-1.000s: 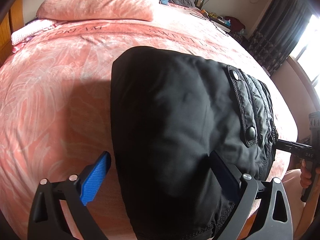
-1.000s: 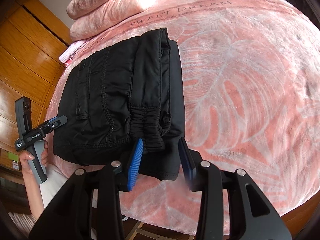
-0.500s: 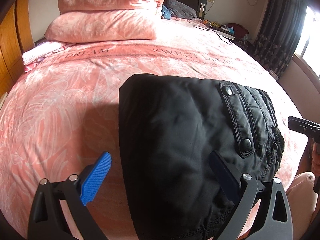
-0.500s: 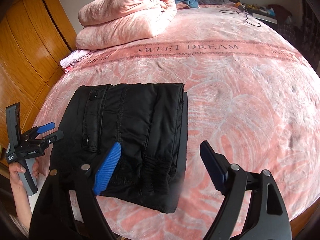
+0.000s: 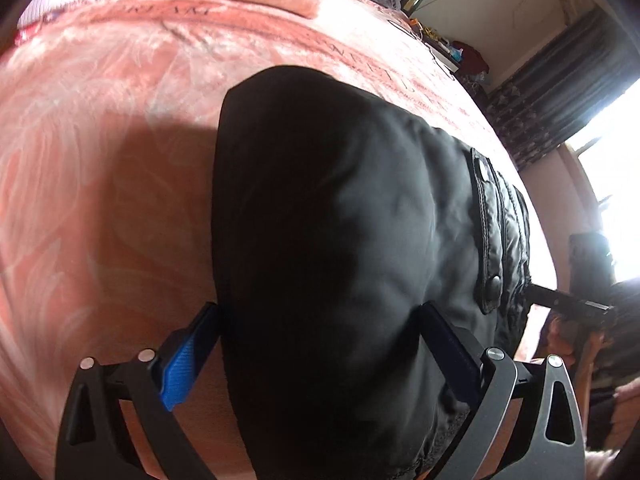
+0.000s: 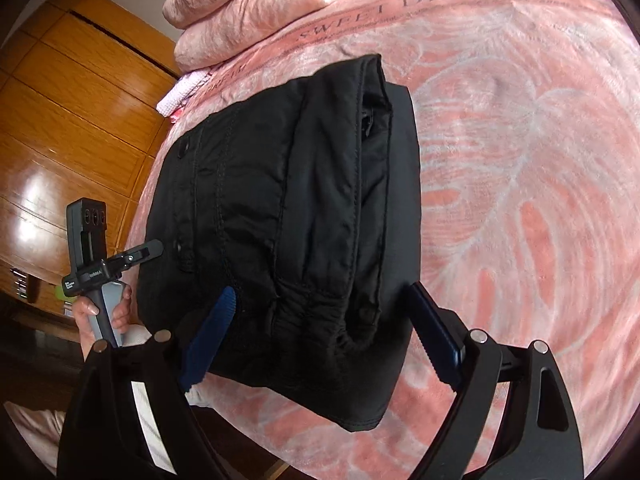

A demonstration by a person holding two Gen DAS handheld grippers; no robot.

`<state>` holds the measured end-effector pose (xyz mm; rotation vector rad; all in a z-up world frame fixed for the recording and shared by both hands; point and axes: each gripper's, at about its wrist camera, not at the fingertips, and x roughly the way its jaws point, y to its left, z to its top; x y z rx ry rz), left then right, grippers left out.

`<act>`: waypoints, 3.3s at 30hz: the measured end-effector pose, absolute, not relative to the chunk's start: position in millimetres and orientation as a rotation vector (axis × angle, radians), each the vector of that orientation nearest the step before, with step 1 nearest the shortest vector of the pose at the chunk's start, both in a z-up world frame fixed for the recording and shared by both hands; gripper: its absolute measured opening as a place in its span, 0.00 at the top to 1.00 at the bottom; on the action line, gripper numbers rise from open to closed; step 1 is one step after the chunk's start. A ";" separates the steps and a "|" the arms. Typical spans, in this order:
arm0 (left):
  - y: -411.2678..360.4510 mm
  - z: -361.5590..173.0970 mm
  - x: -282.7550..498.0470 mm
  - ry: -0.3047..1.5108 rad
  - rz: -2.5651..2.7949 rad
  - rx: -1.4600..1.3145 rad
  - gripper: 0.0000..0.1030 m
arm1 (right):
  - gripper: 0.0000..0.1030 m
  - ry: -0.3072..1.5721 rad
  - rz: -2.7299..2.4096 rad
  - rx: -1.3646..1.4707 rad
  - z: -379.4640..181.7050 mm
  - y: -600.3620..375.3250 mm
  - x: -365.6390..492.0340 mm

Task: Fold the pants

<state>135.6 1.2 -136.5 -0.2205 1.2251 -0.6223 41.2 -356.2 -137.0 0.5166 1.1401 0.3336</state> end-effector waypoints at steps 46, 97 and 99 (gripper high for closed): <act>-52.6 -107.8 262.4 1.026 -0.714 -0.471 0.68 | 0.63 0.943 0.457 0.650 -82.4 -400.0 178.7; -87.6 -70.7 166.3 0.817 -0.195 0.133 0.04 | 0.03 0.817 -0.130 0.100 -40.7 -289.2 76.6; -89.4 -69.9 164.7 0.813 -0.197 0.142 0.04 | 0.03 0.815 -0.125 0.102 -40.9 -288.5 75.8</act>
